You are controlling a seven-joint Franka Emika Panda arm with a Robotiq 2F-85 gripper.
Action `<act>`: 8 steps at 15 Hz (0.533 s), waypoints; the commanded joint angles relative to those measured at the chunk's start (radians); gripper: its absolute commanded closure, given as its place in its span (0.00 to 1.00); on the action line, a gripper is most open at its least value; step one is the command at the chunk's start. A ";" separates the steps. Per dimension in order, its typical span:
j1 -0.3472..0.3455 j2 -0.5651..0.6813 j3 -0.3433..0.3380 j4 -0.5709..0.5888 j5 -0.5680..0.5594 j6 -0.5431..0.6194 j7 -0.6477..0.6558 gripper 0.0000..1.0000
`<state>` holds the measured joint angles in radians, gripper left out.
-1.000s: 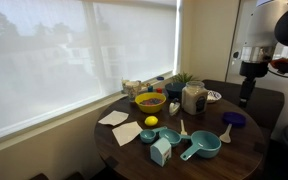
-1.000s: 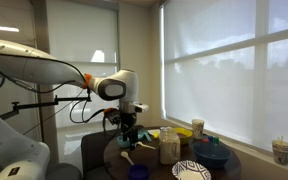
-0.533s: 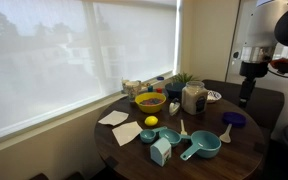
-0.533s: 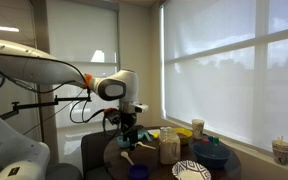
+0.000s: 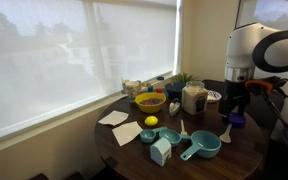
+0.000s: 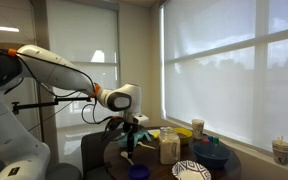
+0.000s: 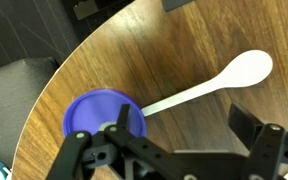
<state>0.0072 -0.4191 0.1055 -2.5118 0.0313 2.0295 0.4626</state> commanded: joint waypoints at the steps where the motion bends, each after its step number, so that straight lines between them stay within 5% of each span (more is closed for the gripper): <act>1: -0.021 0.071 0.030 0.035 0.058 0.017 0.173 0.00; 5: -0.007 0.084 0.026 0.047 0.123 0.056 0.312 0.00; 8: -0.005 0.069 0.018 0.034 0.102 0.055 0.292 0.00</act>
<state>0.0058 -0.3504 0.1208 -2.4791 0.1323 2.0869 0.7570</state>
